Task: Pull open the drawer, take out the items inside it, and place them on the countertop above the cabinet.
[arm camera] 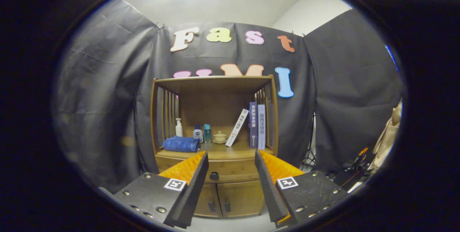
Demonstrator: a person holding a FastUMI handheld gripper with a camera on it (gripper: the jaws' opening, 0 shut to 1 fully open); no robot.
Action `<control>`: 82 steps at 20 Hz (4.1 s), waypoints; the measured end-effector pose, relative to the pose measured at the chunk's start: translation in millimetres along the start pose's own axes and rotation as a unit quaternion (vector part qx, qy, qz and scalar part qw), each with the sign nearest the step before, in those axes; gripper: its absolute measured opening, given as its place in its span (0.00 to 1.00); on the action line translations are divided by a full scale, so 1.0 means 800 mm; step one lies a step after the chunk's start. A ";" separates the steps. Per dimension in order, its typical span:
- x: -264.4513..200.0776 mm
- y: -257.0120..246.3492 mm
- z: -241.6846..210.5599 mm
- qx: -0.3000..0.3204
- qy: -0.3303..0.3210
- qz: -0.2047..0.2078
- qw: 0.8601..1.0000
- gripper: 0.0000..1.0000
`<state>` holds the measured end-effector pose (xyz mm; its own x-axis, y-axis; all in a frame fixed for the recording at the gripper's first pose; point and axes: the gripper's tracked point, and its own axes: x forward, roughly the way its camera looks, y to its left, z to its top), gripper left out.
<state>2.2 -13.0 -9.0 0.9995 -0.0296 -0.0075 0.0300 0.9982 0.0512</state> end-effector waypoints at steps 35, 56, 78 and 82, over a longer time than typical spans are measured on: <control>0.316 0.094 -0.331 0.043 0.211 0.032 0.976 0.60; 0.170 0.074 -0.314 0.023 0.264 -0.030 0.964 0.28; 0.066 0.073 -0.317 0.010 0.293 -0.055 0.954 0.35; 0.051 0.075 -0.297 0.004 0.266 -0.028 0.964 0.56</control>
<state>43.4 58.1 -243.4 0.8522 -0.0511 -0.5207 0.0866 0.9953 0.0440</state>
